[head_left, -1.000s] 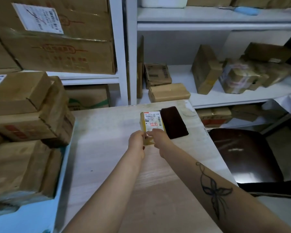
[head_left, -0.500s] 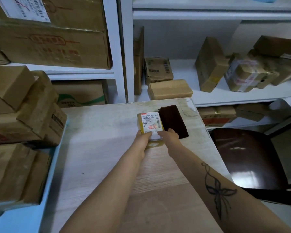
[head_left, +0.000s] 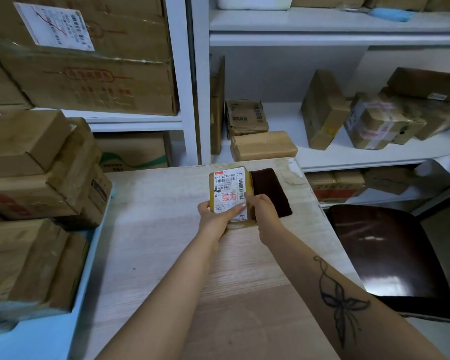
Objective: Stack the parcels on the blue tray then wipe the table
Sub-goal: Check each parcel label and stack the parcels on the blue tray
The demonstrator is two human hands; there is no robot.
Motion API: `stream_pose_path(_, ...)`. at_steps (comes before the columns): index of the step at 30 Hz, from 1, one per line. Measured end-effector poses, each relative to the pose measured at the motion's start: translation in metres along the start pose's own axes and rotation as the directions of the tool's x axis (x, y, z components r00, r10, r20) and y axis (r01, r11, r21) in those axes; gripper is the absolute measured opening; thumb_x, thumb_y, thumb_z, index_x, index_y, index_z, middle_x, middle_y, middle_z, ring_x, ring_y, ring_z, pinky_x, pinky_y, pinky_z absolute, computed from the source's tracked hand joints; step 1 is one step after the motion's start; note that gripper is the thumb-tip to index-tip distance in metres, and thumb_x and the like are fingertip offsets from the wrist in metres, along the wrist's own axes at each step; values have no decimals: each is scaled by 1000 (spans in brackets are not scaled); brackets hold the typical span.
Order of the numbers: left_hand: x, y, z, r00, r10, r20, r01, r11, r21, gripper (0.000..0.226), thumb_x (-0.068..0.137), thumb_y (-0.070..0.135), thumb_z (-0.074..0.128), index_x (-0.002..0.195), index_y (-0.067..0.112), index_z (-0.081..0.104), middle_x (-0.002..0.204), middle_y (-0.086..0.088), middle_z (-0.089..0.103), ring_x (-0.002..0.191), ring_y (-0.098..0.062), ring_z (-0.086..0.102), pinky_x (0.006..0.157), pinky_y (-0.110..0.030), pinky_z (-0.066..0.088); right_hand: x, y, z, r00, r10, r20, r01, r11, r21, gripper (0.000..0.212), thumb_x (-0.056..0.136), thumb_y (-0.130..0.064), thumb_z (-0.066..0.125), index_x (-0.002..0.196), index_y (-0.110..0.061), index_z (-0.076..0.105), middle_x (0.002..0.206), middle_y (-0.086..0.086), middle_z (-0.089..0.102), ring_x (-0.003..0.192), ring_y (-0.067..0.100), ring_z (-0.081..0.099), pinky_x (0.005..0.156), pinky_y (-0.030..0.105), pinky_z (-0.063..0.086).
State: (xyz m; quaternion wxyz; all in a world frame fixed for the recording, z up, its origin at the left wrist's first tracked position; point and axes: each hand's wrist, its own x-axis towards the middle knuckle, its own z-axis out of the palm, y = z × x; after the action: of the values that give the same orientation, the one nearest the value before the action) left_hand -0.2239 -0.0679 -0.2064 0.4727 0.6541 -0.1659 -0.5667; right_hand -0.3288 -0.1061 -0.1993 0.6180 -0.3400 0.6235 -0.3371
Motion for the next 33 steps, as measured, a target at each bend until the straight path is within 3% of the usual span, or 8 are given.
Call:
stream_pose_path(3, -7, 0, -6, 998, 65, -3, -64, 995, 76, 88, 60, 25, 88, 124, 24, 29, 115, 0, 57, 106, -21, 60, 94, -39, 51, -7, -1, 3, 999, -41, -32, 41, 999, 0, 25, 84, -29, 69, 77, -15, 49, 103, 10, 62, 83, 16, 57, 60, 22, 39)
stream_pose_path(9, -24, 2, -23, 993, 100, 56, -104, 992, 76, 94, 60, 27, 88, 133, 23, 30, 121, 0, 56, 108, -22, 59, 95, -41, 51, -32, 5, 7, 1000, -6, -22, 8, 997, 80, 91, 73, -44, 76, 145, -15, 28, 141, 10, 43, 123, 29, 49, 99, 39, 44)
stream_pose_path(12, -35, 4, -35, 993, 87, 79, -95, 989, 112, 89, 63, 29, 86, 133, 23, 31, 122, 1, 55, 108, -21, 58, 86, -35, 53, -49, 8, 13, 998, -9, 64, -1, 987, 158, 78, 73, -44, 75, 137, -10, 46, 122, 6, 64, 106, 23, 64, 72, 27, 53)
stream_pose_path(15, -41, 10, -47, 994, 95, 61, -109, 953, 283, 89, 54, 51, 84, 127, 21, 42, 120, 2, 57, 105, -19, 59, 84, -32, 53, -66, 10, 19, 999, -32, 25, 27, 984, 174, 61, 76, -31, 77, 127, -10, 53, 111, 6, 68, 95, 20, 66, 62, 25, 49)
stream_pose_path(19, -53, 16, -61, 990, 122, 66, -139, 886, 442, 105, 41, 61, 83, 129, 21, 42, 123, 0, 55, 111, -22, 56, 89, -35, 53, -87, 10, 30, 999, -52, 15, 48, 978, 202, 63, 74, -19, 79, 126, -9, 44, 113, 11, 65, 98, 24, 65, 74, 33, 54)
stream_pose_path(22, -60, 14, -73, 992, 97, 86, -127, 867, 481, 103, 54, 45, 87, 135, 17, 29, 128, -6, 45, 120, -26, 47, 86, -33, 48, -103, 9, 40, 997, -81, 8, 78, 977, 201, 43, 77, -17, 76, 108, -11, 47, 102, 8, 63, 90, 21, 64, 73, 31, 54)
stream_pose_path(28, -72, 20, -114, 978, 100, 184, -161, 923, 350, 83, 64, 14, 83, 132, 19, 36, 127, -5, 52, 113, -23, 52, 77, -29, 51, -122, 12, 62, 989, -134, -62, 144, 972, 186, 49, 82, -30, 72, 118, -15, 42, 103, 0, 54, 84, 11, 53, 66, 28, 44)
stream_pose_path(33, -83, 33, -133, 951, 296, 88, -296, 793, 532, 96, 55, 17, 86, 134, 21, 32, 126, -5, 44, 121, -23, 42, 92, -40, 51, -134, 11, 80, 986, -163, -35, 167, 960, 226, 54, 84, -37, 68, 130, -18, 46, 124, 6, 59, 112, 25, 56, 90, 38, 47)
